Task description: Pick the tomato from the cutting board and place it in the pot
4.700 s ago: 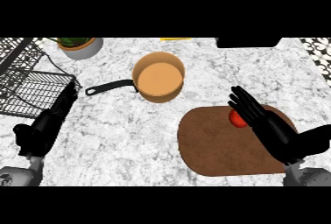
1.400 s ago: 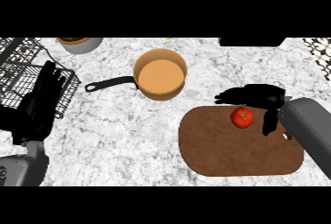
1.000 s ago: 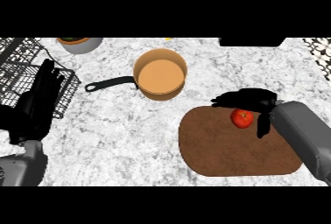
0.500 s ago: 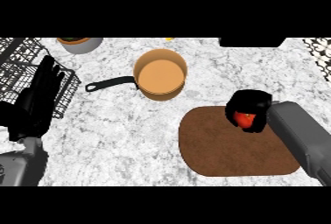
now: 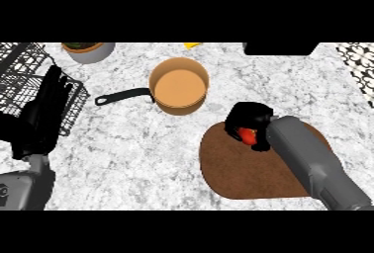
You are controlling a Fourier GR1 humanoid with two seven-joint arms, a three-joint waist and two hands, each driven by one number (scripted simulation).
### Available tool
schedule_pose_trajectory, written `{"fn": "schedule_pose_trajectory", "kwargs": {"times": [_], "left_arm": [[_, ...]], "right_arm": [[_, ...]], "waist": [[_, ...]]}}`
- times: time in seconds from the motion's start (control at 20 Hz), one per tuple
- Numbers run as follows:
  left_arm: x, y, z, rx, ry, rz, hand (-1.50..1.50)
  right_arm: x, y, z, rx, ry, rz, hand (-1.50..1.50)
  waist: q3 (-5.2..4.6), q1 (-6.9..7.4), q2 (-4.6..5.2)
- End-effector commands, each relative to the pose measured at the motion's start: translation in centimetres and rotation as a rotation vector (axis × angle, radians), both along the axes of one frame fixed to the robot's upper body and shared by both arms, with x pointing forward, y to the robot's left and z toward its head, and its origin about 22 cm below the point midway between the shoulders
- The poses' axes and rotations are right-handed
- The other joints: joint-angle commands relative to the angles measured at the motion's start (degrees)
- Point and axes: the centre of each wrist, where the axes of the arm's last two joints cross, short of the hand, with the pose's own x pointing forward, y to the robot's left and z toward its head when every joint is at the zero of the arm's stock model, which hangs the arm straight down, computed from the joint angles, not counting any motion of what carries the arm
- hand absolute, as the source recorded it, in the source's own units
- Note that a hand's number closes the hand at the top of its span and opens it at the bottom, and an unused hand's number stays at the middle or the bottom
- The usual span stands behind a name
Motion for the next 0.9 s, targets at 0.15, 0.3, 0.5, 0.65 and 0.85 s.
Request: {"fn": "schedule_pose_trajectory", "kwargs": {"times": [0.15, 0.3, 0.5, 0.65, 0.85], "left_arm": [[0.1, -0.1, -0.3, 0.008, 0.015, -0.019, 0.0], [0.3, -1.0, -0.3, 0.003, 0.028, -0.054, 0.0], [0.3, -1.5, -0.7, -0.003, 0.027, -0.058, 0.0], [0.5, -1.3, -0.9, -0.006, 0.04, -0.054, 0.0], [0.5, -1.9, -0.9, -0.01, 0.037, -0.072, 0.0]], "right_arm": [[-2.4, 11.5, 0.3, 0.097, 0.027, -0.216, 1.5], [-2.2, 12.8, 2.6, 0.151, -0.029, -0.346, 1.5], [-2.1, 13.9, 6.6, 0.38, -0.15, -0.542, 1.5], [-2.2, 15.1, 10.6, 0.552, -0.228, -0.671, 1.5], [-3.8, 17.8, 14.7, 0.668, -0.34, -0.821, 1.5]], "waist": [[0.45, 2.42, -0.96], [0.65, 3.59, -1.05], [0.76, 3.4, -1.34], [0.77, 3.64, -1.51], [0.63, 3.75, -1.28]]}}
